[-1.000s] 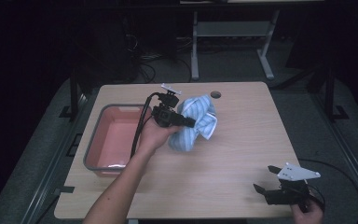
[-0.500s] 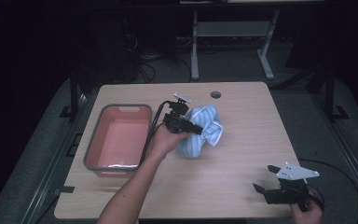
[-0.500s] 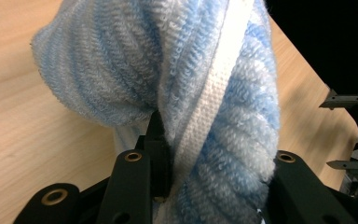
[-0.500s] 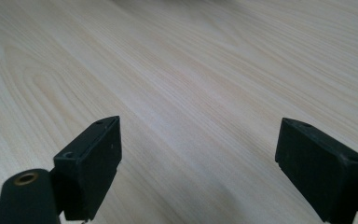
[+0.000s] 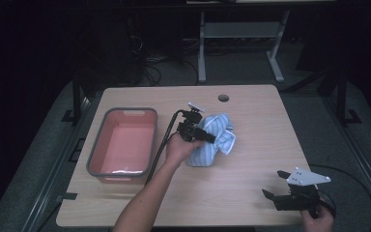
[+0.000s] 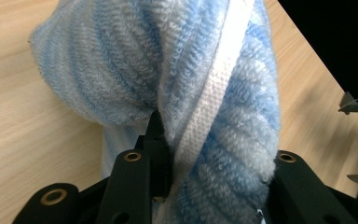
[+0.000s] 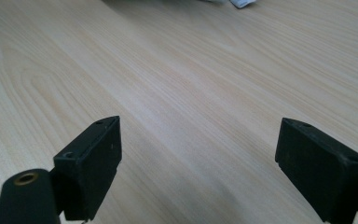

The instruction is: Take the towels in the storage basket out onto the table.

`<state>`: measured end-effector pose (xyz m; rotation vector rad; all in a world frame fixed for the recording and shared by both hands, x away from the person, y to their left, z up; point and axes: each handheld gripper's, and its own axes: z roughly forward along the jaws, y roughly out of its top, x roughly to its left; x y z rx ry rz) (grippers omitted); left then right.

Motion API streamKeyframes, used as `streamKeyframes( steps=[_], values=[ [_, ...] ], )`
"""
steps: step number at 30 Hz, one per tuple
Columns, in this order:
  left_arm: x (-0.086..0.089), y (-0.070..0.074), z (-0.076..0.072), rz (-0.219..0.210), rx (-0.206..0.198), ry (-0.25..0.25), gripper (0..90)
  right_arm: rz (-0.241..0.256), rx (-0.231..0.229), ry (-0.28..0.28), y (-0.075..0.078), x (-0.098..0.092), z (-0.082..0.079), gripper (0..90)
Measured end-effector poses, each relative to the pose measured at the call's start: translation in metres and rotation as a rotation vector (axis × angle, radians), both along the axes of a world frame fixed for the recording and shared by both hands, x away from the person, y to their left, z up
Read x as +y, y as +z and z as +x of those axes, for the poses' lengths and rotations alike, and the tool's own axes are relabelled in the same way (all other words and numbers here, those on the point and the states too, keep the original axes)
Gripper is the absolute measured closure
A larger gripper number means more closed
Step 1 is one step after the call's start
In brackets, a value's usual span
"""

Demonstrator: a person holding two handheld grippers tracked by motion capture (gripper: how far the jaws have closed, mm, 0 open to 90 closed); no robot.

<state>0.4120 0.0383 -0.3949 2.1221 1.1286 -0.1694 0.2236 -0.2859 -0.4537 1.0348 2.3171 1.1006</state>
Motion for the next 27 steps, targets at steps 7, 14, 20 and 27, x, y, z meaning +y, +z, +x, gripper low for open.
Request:
streamKeyframes(
  steps=[7, 14, 20, 27],
  values=[
    [-0.006, -0.010, 0.000, -0.003, 0.002, 0.016, 63.5, -0.004, -0.005, 0.004, 0.000, -0.001, 0.000, 13.8],
    [-0.011, -0.018, 0.000, 0.023, -0.017, 0.044, 62.1, -0.007, -0.007, 0.013, 0.000, 0.002, 0.000, 13.8],
    [-0.020, -0.028, -0.004, 0.034, -0.003, 0.043, 59.5, -0.004, -0.002, 0.005, 0.000, 0.002, 0.000, 13.8],
    [-0.031, -0.037, -0.008, 0.068, -0.016, 0.038, 59.5, -0.011, -0.008, 0.009, 0.000, 0.002, -0.001, 13.8]
  ],
)
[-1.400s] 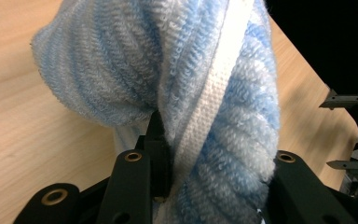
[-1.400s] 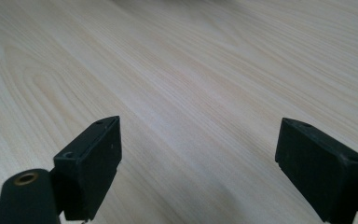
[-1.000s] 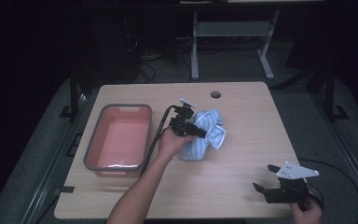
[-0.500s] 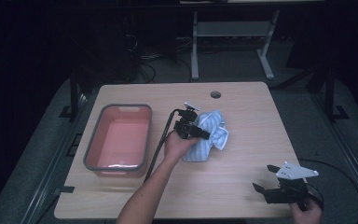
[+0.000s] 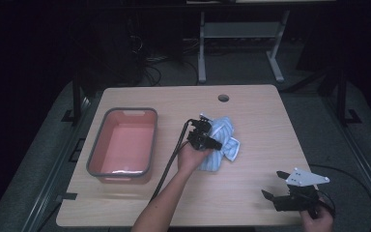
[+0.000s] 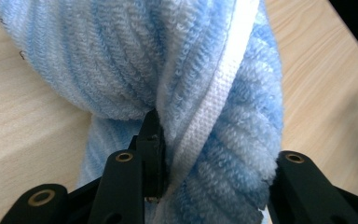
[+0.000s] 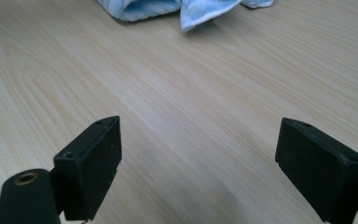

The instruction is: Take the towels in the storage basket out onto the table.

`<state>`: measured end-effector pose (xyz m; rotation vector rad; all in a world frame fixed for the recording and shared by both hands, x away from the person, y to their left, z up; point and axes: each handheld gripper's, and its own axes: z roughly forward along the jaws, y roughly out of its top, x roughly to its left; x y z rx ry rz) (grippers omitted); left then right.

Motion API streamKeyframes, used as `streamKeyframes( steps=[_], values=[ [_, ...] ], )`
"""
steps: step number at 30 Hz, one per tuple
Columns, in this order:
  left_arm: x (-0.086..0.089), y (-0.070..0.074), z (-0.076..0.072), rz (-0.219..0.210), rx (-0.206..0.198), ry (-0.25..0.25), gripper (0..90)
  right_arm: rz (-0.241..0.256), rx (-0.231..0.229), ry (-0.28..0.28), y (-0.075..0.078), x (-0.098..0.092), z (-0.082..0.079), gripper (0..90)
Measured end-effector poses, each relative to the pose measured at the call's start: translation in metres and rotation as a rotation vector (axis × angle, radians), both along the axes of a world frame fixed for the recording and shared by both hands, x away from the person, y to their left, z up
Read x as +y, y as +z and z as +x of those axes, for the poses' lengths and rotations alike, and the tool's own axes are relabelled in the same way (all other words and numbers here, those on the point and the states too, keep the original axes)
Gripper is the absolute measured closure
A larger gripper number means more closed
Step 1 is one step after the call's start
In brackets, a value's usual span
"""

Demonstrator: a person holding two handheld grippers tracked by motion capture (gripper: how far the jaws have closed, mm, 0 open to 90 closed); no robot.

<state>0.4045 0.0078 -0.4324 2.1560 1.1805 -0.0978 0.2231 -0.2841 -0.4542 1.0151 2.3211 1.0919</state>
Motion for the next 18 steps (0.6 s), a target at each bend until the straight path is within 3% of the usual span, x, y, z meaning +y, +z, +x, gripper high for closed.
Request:
streamKeyframes(
  steps=[3, 7, 11, 18],
  values=[
    [-0.0031, -0.0040, -0.0025, 0.026, -0.020, -0.015, 59.2, 0.001, 0.000, 0.001, -0.0001, 0.0007, 0.0005, 13.8],
    [-0.0021, -0.0079, -0.0048, 0.010, -0.018, -0.015, 56.0, -0.007, 0.002, 0.005, -0.0005, 0.0029, 0.0007, 13.8],
    [-0.0001, -0.0072, -0.0042, -0.015, 0.008, -0.009, 51.7, -0.014, 0.009, 0.010, -0.0015, 0.0062, 0.0006, 13.8],
    [0.0065, -0.0018, -0.0071, -0.051, -0.001, -0.012, 42.3, -0.016, 0.009, 0.009, -0.0020, 0.0066, 0.0013, 13.8]
  ],
)
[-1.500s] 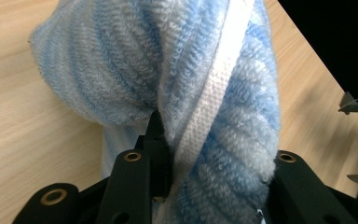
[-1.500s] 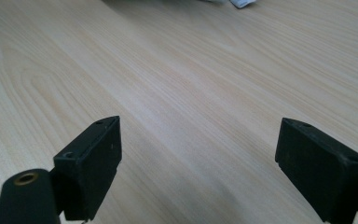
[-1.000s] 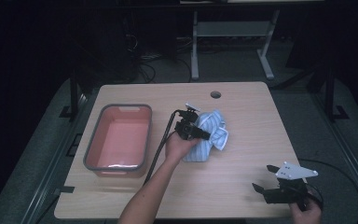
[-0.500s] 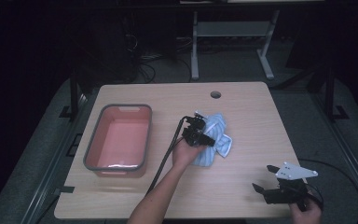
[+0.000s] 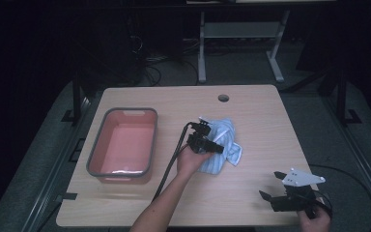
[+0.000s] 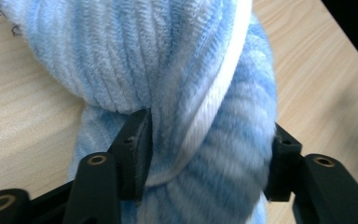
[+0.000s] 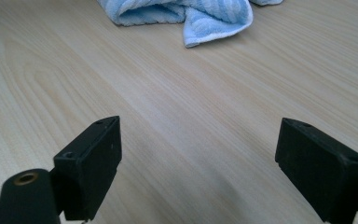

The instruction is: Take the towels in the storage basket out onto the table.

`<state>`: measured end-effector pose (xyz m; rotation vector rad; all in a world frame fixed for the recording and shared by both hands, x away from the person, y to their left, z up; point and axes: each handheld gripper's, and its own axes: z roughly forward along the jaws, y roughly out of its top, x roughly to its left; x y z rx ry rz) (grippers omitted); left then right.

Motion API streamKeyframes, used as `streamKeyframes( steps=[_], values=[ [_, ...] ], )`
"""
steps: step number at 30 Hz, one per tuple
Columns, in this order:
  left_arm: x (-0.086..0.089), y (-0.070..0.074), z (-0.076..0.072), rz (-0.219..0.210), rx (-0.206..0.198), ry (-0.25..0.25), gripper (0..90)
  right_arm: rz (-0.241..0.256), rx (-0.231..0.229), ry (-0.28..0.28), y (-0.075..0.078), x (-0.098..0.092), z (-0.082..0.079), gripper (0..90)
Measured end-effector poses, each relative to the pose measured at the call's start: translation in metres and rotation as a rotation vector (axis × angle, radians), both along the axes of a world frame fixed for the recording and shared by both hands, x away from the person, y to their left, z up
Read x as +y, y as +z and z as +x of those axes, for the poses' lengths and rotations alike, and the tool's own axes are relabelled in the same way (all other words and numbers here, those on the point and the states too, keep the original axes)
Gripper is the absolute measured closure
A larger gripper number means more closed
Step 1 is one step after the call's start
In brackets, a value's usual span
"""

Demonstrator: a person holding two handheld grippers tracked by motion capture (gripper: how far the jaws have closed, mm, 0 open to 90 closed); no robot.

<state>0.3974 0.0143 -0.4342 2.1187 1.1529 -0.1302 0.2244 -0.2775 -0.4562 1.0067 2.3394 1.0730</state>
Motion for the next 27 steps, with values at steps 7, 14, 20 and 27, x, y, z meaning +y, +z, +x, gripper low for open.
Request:
streamKeyframes(
  steps=[7, 14, 20, 27],
  values=[
    [0.010, 0.006, -0.006, -0.023, -0.020, -0.001, 38.4, -0.005, -0.002, -0.003, 0.000, 0.000, 0.000, 13.8],
    [0.023, 0.014, -0.013, -0.036, -0.044, -0.002, 37.3, -0.004, -0.001, -0.012, 0.000, 0.000, 0.000, 13.9],
    [0.031, 0.020, -0.020, -0.040, -0.052, -0.011, 37.3, -0.010, 0.005, -0.010, -0.002, 0.001, 0.001, 13.8],
    [0.041, 0.021, -0.029, -0.063, -0.055, -0.024, 37.2, -0.019, 0.006, -0.007, -0.003, 0.003, 0.001, 13.8]
  ],
)
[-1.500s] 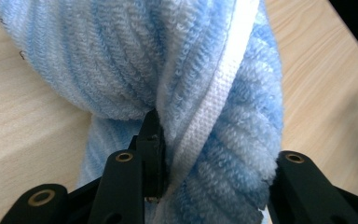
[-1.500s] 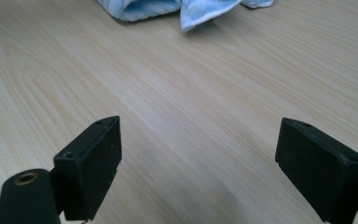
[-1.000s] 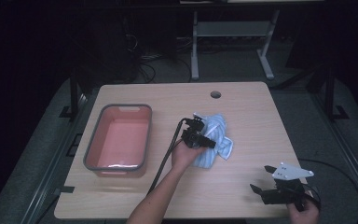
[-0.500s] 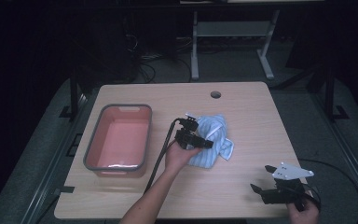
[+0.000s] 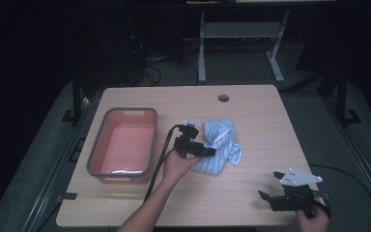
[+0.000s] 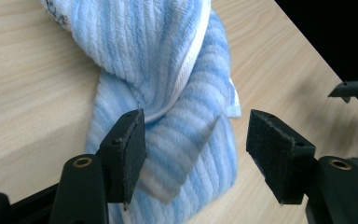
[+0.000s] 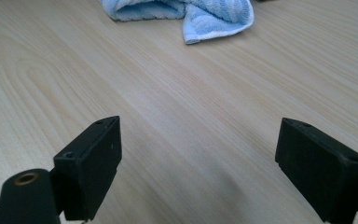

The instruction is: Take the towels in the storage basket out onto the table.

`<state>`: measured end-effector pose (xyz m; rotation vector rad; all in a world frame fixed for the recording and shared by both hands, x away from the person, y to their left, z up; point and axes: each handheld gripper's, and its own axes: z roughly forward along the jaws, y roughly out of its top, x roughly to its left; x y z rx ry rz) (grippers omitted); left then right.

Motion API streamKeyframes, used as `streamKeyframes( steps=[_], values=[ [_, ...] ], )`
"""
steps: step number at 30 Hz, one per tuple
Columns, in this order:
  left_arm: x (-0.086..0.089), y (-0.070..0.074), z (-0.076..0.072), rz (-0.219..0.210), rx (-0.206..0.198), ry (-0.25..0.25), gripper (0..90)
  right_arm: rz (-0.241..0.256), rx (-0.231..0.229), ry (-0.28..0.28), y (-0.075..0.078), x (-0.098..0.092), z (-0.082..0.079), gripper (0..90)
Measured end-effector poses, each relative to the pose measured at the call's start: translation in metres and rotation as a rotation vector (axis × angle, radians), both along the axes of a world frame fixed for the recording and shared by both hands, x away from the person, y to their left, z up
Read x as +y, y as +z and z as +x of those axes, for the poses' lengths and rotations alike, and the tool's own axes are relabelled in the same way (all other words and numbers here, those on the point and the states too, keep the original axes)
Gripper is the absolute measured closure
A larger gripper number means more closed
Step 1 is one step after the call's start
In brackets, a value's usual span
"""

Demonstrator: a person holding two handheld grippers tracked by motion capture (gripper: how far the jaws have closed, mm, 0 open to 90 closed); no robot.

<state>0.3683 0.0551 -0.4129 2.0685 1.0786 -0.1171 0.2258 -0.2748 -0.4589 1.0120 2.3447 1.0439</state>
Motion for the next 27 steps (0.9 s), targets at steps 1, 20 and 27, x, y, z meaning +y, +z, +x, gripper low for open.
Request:
streamKeyframes(
  steps=[1, 20, 27],
  values=[
    [0.001, 0.000, -0.001, -0.001, -0.001, 0.000, 37.3, 0.005, 0.001, -0.002, 0.000, 0.000, 0.000, 13.9],
    [0.024, -0.005, -0.017, -0.013, -0.011, -0.001, 36.5, -0.008, 0.002, -0.007, -0.001, 0.000, 0.001, 13.8],
    [0.029, -0.008, -0.025, -0.023, -0.014, -0.010, 36.3, -0.013, 0.001, -0.007, -0.002, 0.000, 0.001, 13.9]
  ],
)
